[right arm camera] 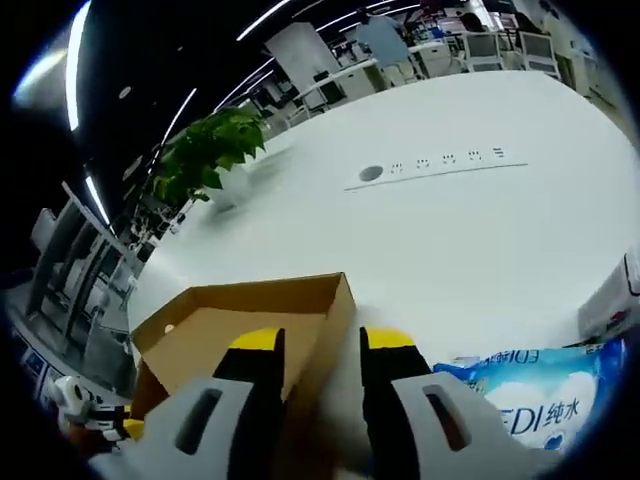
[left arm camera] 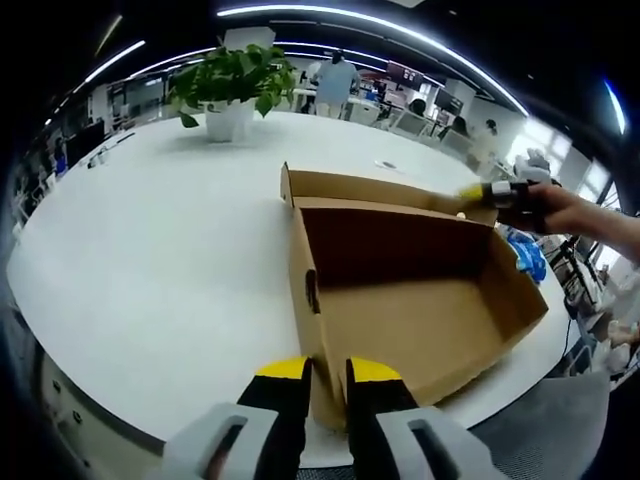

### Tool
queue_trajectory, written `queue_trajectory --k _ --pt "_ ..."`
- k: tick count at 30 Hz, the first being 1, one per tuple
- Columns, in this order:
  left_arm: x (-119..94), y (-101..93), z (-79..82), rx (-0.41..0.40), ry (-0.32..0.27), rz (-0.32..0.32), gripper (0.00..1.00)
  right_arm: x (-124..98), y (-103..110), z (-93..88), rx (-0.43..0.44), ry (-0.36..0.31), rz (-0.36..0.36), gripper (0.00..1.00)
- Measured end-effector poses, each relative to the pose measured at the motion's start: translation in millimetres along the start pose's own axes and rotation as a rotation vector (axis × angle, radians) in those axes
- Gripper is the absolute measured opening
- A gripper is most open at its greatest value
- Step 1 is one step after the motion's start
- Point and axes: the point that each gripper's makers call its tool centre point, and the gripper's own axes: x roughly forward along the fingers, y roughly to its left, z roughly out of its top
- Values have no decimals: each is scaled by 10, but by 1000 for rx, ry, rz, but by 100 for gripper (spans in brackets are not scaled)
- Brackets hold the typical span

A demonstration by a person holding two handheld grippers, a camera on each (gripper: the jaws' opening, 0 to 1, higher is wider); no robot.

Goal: Operate the shoe box by opening the lid, removing the specified soft item, and placing it in the target area until the item is outside and the box remains undamaged.

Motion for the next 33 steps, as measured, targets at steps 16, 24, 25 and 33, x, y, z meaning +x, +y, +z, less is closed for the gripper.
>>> queue_trajectory --k 16,24,25,33 --pt "17 24 4 4 -4 2 13 402 -210 -134 -67 155 -148 10" --pt "26 23 5 13 -4 3 13 348 -210 -73 -173 161 -195 7" --pt "28 24 4 13 -4 2 13 342 -210 -60 -179 159 -196 7" --pt "37 23 6 35 -5 7 13 251 -180 95 -250 128 -198 5"
